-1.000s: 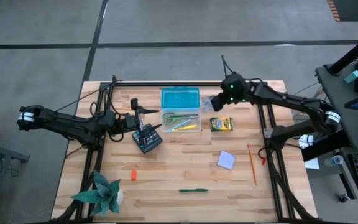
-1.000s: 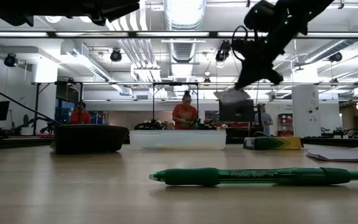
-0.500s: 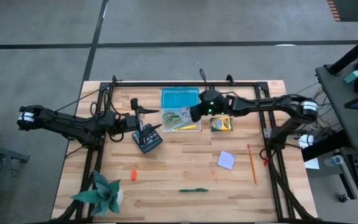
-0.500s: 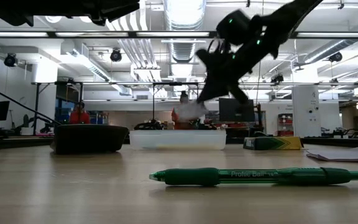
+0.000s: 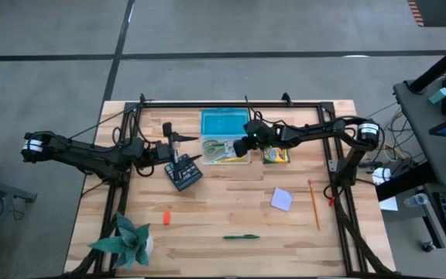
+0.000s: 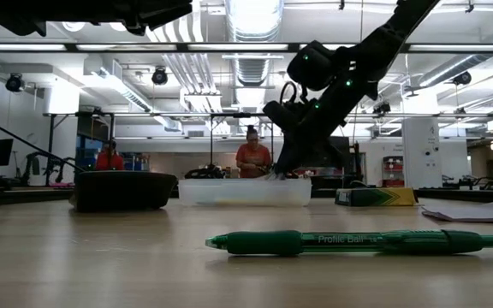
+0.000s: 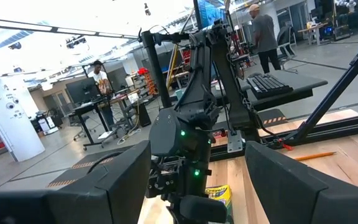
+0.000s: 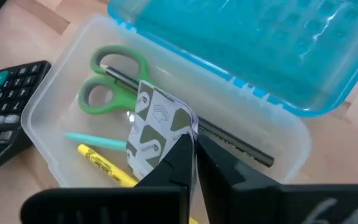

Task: Pack school essentials
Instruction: Put the white sticky notes into the blue supply box, then put the green pen into the blue supply box

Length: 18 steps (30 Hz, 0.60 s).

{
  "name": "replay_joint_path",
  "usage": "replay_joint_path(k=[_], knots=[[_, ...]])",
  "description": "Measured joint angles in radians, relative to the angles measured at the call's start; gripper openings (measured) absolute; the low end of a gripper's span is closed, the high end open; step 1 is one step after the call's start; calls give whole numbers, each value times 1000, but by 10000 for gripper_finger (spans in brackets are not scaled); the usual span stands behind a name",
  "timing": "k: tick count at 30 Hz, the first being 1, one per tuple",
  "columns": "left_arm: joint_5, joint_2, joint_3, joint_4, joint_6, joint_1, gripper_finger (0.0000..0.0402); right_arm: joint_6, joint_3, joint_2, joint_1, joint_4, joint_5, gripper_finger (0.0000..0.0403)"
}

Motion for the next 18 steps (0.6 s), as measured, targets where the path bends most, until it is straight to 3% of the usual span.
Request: replay_joint_path(k=[10,18], knots=[[0,0,0,0,0,0,244,-29,0,-86,0,-97,50,103],[0,0,0,0,-13,0,244,-250,-25,-266,130,-119,114,129]])
